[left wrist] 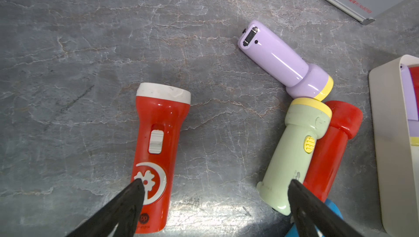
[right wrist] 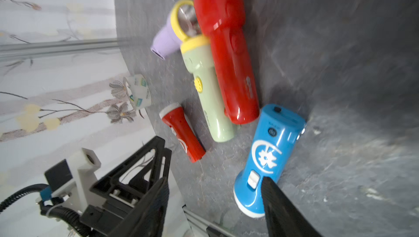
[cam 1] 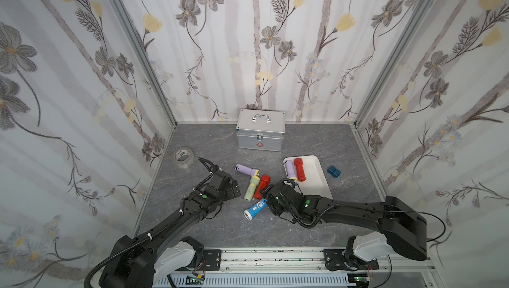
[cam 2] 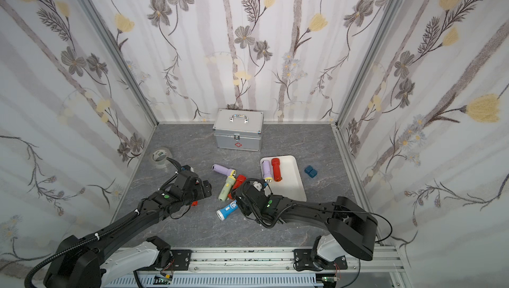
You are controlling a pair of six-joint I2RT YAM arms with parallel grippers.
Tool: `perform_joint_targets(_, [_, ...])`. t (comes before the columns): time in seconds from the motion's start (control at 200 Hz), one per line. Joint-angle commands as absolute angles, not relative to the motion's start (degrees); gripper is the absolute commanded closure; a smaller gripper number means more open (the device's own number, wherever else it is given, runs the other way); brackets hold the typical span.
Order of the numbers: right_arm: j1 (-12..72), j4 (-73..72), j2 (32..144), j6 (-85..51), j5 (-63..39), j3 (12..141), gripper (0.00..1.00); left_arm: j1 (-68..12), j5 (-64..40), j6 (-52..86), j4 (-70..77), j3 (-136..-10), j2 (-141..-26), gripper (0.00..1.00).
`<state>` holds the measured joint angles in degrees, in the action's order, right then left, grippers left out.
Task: Put the flashlights into the storage boxes
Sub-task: Pick up the flashlight from the center of the board.
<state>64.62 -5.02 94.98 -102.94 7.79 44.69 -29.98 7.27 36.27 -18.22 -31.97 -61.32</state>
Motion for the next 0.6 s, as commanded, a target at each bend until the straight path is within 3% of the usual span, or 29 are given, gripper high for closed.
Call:
perform_joint_targets(0.0, [65.96, -6.40, 98.19, -112.41, 2.79, 46.93, 0.33, -29.76, 6.70, 37.51, -18.59, -31.89, -60.93, 0.00])
perform_joint_targets(0.595, [67.23, 0.29, 103.39, -111.93, 2.67, 50.70, 0.36, -29.18, 5.64, 37.62, -16.97, -31.80, -62.55, 0.00])
